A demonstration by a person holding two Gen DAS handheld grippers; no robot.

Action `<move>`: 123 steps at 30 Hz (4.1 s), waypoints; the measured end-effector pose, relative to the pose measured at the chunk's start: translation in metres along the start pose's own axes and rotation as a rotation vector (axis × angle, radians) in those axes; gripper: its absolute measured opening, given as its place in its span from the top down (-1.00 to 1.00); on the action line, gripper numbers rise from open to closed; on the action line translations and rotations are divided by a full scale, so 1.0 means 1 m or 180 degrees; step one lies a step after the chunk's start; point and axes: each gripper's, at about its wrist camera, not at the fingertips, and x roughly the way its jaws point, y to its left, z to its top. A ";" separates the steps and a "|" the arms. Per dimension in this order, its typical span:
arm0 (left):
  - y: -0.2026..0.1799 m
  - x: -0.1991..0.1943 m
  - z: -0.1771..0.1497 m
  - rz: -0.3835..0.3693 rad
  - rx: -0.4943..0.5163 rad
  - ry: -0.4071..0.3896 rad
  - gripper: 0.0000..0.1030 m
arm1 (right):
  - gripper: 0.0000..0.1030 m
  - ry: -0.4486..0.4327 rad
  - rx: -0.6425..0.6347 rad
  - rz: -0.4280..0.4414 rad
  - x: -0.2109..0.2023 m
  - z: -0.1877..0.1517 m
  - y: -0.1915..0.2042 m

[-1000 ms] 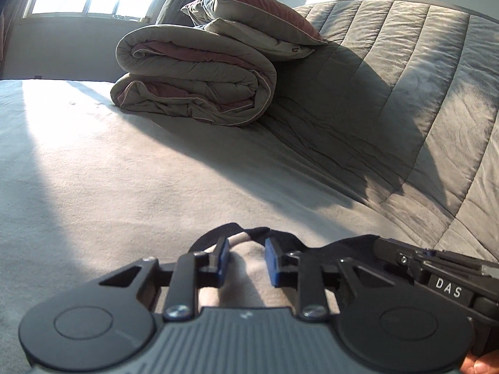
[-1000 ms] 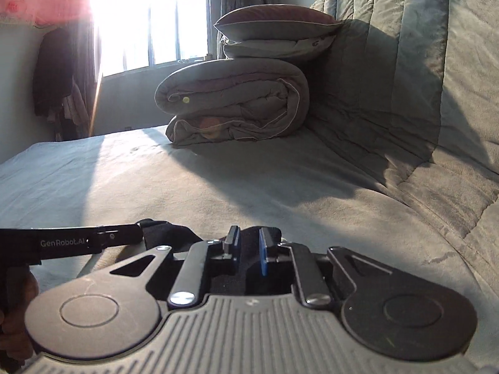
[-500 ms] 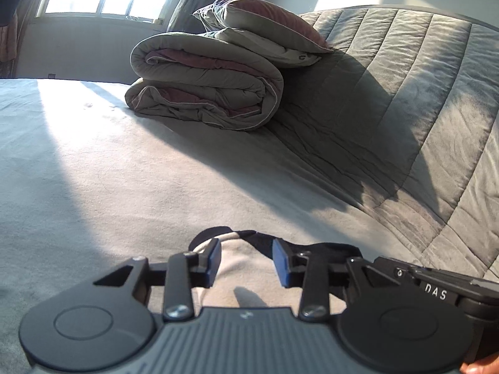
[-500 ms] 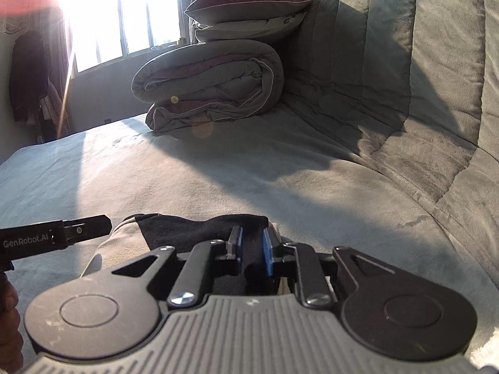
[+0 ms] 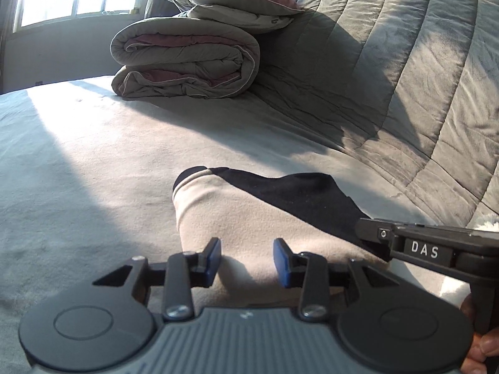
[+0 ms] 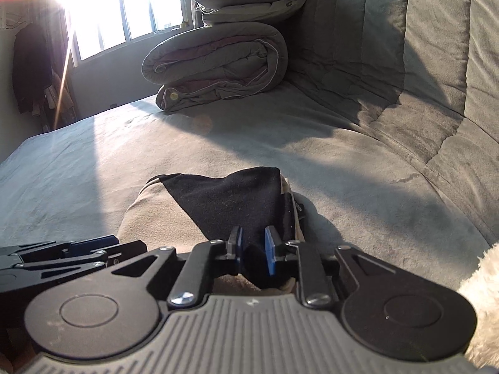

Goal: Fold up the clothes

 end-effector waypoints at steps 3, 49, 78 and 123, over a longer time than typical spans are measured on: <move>0.003 -0.024 0.007 0.0136 -0.0087 0.0135 0.02 | 0.12 -0.0038 0.0082 0.0035 -0.022 0.007 0.005; -0.021 -0.208 -0.009 0.0509 0.0372 0.0762 -0.99 | -1.00 0.0308 0.0187 -0.0476 -0.226 0.011 0.094; -0.010 -0.246 -0.002 0.0491 0.0368 0.0641 -0.99 | -1.00 0.0252 0.0043 -0.0442 -0.251 0.018 0.119; -0.003 -0.272 -0.004 0.0430 0.0390 0.0596 -0.99 | -1.00 0.0206 -0.0072 -0.0494 -0.265 0.018 0.139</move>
